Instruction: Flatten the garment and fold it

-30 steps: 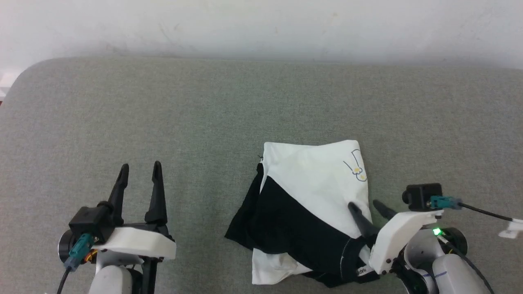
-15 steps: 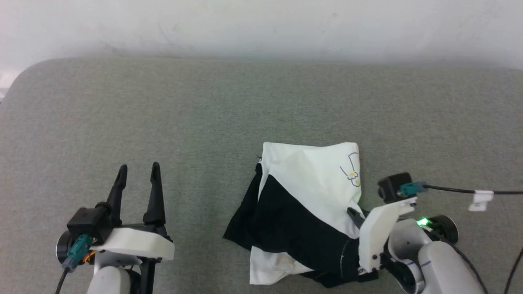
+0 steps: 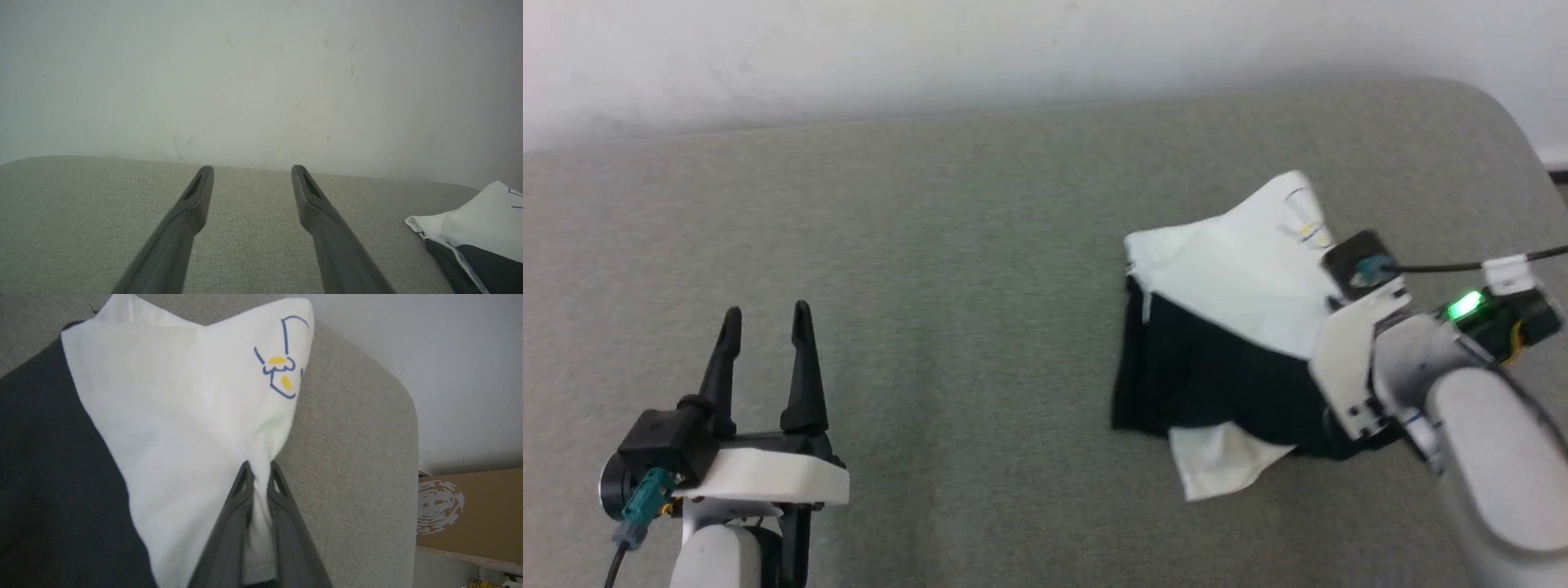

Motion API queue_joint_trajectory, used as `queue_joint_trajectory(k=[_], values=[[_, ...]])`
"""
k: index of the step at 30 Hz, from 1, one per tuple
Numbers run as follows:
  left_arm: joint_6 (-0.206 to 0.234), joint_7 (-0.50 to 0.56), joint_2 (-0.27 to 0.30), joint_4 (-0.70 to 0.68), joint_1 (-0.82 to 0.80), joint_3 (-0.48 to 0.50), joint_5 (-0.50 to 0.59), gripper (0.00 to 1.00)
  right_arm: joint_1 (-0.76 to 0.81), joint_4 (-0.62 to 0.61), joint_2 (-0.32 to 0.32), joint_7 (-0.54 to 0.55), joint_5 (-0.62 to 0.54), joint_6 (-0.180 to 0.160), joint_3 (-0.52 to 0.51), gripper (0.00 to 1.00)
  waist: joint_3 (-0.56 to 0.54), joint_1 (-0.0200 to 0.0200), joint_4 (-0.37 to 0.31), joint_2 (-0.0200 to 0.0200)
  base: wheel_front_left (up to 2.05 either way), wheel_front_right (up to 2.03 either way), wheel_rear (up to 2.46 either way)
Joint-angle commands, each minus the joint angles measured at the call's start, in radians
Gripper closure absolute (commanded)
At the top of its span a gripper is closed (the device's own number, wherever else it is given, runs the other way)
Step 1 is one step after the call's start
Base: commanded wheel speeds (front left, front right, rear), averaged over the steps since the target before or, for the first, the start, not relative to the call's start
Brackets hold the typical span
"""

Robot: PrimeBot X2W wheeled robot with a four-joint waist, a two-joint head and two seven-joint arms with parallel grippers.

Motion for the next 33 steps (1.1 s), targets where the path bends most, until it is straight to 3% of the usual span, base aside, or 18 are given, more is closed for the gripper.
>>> queue_joint_trajectory(k=[1, 7, 14, 23, 32, 33], values=[[0.009, -0.005, -0.002, -0.015, -0.010, 0.000, 0.013, 0.00, -0.034, 0.012, -0.030, -0.008, -0.011, -0.002, -0.006, 1.00, 0.059, 0.0000, -0.083, -0.0001, 0.00, 0.00, 0.00], [0.015, -0.005, 0.005, -0.051, -0.034, -0.002, 0.027, 0.00, -0.128, 0.084, -0.115, -0.049, -0.035, -0.002, 0.003, 1.00, 0.132, 0.0000, -0.166, -0.0001, 0.00, 0.00, 0.00], [0.009, 0.009, 0.048, -0.083, -0.087, -0.017, 0.049, 0.00, -0.240, 0.191, -0.184, -0.126, -0.098, -0.002, -0.044, 1.00, 0.228, 0.0000, -0.215, -0.0001, 0.00, 0.00, 0.00], [0.004, 0.041, 0.080, -0.124, -0.141, -0.039, 0.056, 0.00, -0.353, 0.324, -0.247, -0.253, -0.157, -0.002, -0.121, 1.00, 0.325, 0.0000, -0.202, -0.0001, 0.00, 0.00, 0.00], [0.004, 0.041, 0.089, -0.117, -0.167, -0.048, 0.050, 0.00, -0.394, 0.401, -0.228, -0.297, -0.224, -0.002, -0.202, 1.00, 0.353, 0.0000, -0.164, -0.0001, 0.00, 0.00, 0.00], [0.006, 0.037, 0.088, -0.111, -0.165, -0.049, 0.048, 0.00, -0.391, 0.423, -0.217, -0.296, -0.230, -0.002, -0.237, 0.83, 0.343, 0.0000, -0.155, -0.0001, 0.00, 0.00, 0.00]])
